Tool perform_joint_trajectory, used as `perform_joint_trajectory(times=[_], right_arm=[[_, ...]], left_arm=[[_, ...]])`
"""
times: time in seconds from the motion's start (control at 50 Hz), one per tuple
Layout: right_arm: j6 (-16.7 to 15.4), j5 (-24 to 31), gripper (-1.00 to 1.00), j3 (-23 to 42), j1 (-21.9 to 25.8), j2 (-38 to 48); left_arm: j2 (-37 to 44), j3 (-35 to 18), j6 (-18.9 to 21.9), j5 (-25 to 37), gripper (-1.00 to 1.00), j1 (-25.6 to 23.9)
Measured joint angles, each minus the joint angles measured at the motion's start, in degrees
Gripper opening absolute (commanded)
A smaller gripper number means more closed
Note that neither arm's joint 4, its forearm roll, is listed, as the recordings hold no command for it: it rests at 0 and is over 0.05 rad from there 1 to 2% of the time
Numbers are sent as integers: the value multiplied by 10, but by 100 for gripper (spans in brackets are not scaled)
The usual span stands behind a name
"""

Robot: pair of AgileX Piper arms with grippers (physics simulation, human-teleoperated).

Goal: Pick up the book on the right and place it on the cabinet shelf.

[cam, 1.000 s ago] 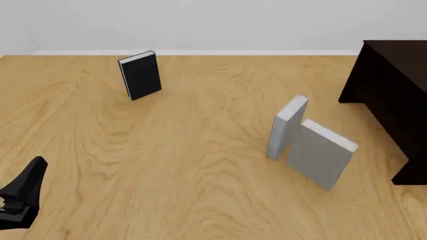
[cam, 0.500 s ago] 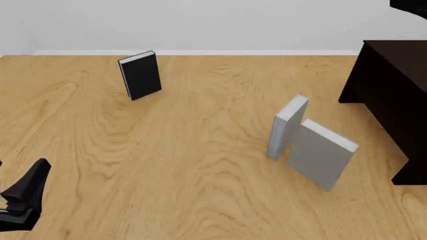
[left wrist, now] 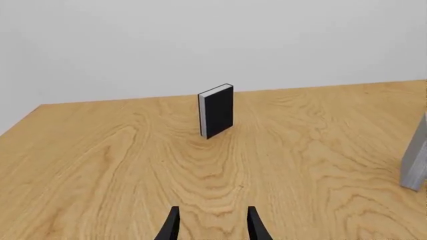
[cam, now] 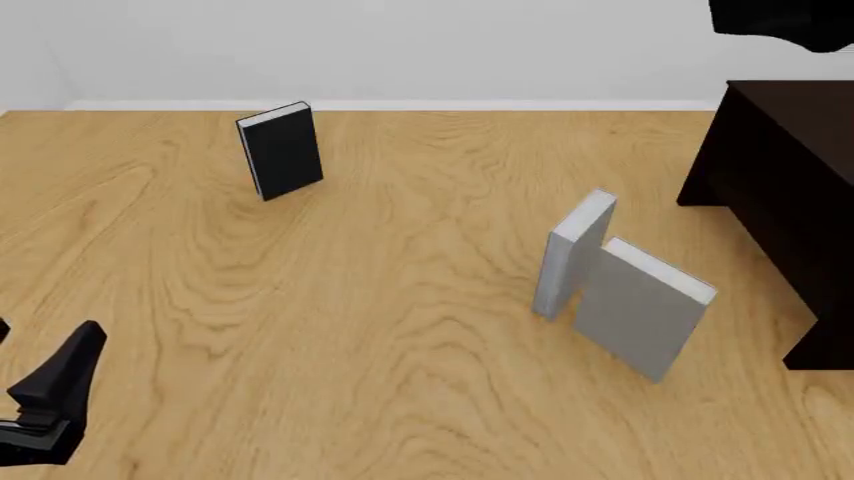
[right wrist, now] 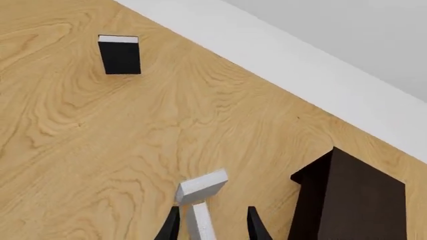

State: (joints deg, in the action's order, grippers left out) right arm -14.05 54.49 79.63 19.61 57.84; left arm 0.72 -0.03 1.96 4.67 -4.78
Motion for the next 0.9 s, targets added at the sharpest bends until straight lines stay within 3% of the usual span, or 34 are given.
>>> perform_joint_trajectory(times=[0.42, 0.9], right_arm=[[-9, 71, 100, 40, 28, 68], [-42, 92, 100, 42, 20, 126]], left_arm=[[3, 0, 3, 3, 100, -2], [3, 0, 6, 10, 100, -2]])
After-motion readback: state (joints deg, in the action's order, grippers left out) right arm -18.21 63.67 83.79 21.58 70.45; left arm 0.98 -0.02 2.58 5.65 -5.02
